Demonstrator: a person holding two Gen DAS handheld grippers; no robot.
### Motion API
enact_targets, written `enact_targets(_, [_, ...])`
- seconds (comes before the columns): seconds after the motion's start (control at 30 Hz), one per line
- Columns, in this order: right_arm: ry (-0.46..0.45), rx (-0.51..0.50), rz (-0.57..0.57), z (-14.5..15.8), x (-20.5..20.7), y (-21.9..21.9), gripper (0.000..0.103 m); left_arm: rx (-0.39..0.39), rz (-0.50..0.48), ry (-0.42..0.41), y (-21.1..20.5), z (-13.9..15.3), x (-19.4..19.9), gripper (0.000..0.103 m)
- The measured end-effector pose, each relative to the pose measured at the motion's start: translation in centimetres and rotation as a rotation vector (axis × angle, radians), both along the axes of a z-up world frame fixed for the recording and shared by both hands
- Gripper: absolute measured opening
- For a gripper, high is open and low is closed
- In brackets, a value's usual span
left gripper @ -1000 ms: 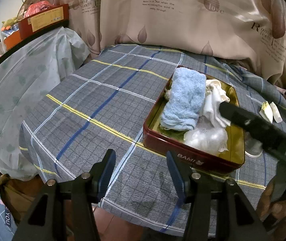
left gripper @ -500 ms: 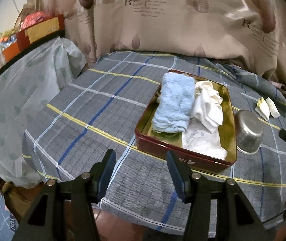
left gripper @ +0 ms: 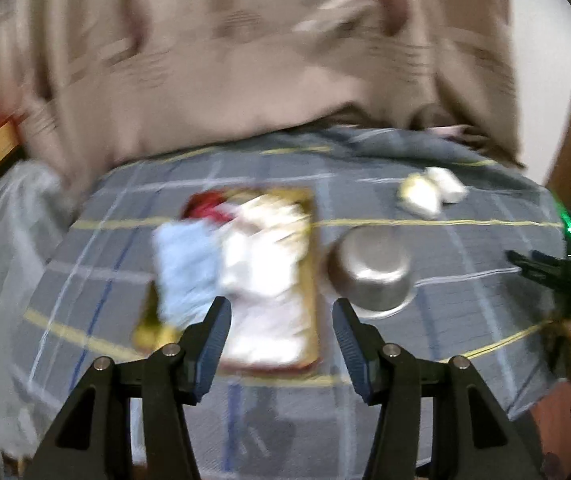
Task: Organize soft objects
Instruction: 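Grasp the yellow-edged white cloth with left while right withdraws from the tin, then carry the yellow-edged cloth over the tin with left while right moves to the white foam block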
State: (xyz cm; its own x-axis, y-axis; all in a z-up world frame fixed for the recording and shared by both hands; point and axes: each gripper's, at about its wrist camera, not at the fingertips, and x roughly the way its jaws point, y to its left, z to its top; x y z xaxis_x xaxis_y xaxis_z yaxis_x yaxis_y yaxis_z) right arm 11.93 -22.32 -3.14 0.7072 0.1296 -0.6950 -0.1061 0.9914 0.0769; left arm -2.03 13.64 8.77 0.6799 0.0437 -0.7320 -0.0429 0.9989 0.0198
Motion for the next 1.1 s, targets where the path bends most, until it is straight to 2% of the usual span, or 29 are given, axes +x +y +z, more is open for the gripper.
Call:
enact_targets(0.13, [-0.016,0.006,0.014,0.1,-0.4,-0.2,0.087,-0.125,-0.147,0.05,-2.7,0.9,5.2,0.056])
enact_targets(0.17, [-0.022,0.0,0.023,0.1,-0.5,-0.1,0.091,-0.158,-0.191,0.075,-3.6,0.9,7.2,0.056])
enact_targets(0.37, [-0.052,0.048,0.026,0.4,-0.9,-0.3,0.092,-0.228,-0.376,0.172,-8.5,0.0,19.1,0.056])
enact_targets(0.53, [-0.056,0.081,0.047,0.5,-0.7,-0.4,0.092,-0.248,-0.519,0.315,-11.7,-3.4,26.9,0.056])
enact_targets(0.67, [-0.064,0.094,0.065,0.6,-0.9,-0.4,0.092,-0.26,-0.547,0.405,-12.6,-6.5,30.9,0.056])
enact_targets(0.77, [-0.077,0.114,0.067,0.7,-1.2,-0.6,0.092,-0.272,-0.549,0.445,-12.6,-8.3,32.7,0.056])
enact_targets(0.87, [-0.084,0.124,0.074,0.8,-1.2,-0.6,0.092,-0.316,-0.548,0.477,-12.4,-10.0,34.1,0.056])
enact_targets(1.03, [-0.086,0.131,0.087,1.0,-1.3,-0.5,0.092,-0.353,-0.537,0.523,-13.3,-12.6,34.6,0.056])
enact_targets(1.1, [-0.084,0.131,0.09,1.0,-1.2,-0.5,0.092,-0.354,-0.538,0.478,-13.6,-12.6,34.5,0.056])
